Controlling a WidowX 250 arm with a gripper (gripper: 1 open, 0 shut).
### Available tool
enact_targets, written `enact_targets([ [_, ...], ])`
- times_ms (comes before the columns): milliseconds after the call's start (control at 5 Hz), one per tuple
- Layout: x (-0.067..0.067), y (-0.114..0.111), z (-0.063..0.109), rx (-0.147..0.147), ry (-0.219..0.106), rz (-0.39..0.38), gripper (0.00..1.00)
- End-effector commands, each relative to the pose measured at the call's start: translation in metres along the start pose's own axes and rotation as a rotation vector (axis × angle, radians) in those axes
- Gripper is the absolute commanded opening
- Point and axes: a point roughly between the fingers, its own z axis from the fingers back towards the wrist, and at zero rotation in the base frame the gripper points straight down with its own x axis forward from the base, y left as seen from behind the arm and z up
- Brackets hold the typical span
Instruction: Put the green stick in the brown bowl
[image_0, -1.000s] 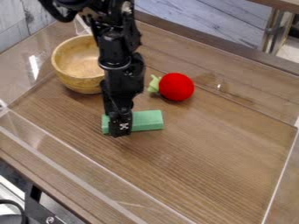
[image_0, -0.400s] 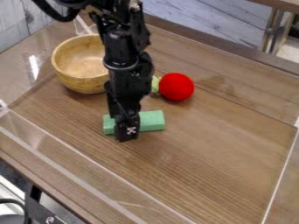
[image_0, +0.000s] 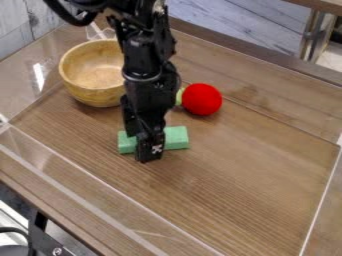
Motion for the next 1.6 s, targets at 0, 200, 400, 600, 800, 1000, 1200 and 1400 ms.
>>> enact_targets([
  [0,0.009,0.013,0.013,0.023,-0.032,0.044,1.0],
  [200,0.01,0.02,0.014,0.019,-0.034,0.086,1.0],
  [400,0.002,0.022,0.018,0.014,-0.034,0.031,1.0],
  [600,-0.005,0.02,0.026,0.011,-0.035,0.059,0.0],
  [800,-0.013,0.019,0.034,0.009,-0.034,0.088,0.0],
  [1000,-0.015,0.025,0.031,0.011,-0.038,0.093,0.0],
  [1200,-0.016,0.029,0.023,0.011,-0.036,0.083,0.0],
  [1400,-0.009,0.025,0.017,0.015,-0.044,0.094,0.0],
])
